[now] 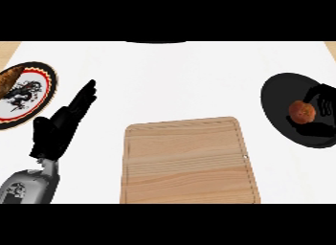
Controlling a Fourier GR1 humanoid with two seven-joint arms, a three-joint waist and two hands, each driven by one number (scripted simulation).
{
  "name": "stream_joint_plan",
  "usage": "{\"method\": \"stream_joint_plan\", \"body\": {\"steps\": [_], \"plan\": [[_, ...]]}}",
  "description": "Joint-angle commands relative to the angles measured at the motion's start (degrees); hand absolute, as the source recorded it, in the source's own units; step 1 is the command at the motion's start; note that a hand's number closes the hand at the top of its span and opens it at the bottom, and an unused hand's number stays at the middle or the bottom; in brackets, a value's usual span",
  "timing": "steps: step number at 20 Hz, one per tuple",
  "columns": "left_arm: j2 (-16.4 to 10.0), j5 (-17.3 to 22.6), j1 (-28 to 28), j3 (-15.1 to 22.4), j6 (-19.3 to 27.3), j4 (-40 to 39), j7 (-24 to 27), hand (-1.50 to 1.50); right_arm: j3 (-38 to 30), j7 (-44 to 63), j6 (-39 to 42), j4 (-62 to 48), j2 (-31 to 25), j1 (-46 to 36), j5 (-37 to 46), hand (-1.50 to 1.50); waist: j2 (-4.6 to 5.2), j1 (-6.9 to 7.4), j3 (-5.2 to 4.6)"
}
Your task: Pick the sweet potato from the cutting board and place it in the pan
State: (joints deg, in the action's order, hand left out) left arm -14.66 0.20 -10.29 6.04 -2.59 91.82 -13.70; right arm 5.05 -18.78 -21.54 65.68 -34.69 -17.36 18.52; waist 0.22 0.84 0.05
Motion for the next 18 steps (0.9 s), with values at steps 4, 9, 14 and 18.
{"method": "stream_joint_plan", "body": {"steps": [4,9,14,18], "plan": [[1.4,-2.5,0.7,-1.5,-0.8,-4.4,5.7,0.0,-5.4,-11.1,3.5,-20.1,1.8,-11.7,1.2,1.5,-0.04,-0.29,-0.03],[1.9,-2.6,-1.4,-0.9,-1.2,-2.2,2.4,0.0,-9.1,-20.9,-0.7,-40.0,3.3,-21.2,2.7,1.5,0.43,0.84,0.08],[3.0,-3.3,-0.1,0.8,-1.1,-2.0,3.4,0.0,-2.9,-3.2,4.5,-46.9,3.6,-24.1,9.3,-1.5,0.93,2.43,0.07],[1.2,-0.1,-1.0,-1.6,-4.4,-2.0,2.3,0.0,-7.1,-10.0,9.3,-53.0,2.2,-28.8,6.3,-1.5,1.04,2.41,0.18]]}}
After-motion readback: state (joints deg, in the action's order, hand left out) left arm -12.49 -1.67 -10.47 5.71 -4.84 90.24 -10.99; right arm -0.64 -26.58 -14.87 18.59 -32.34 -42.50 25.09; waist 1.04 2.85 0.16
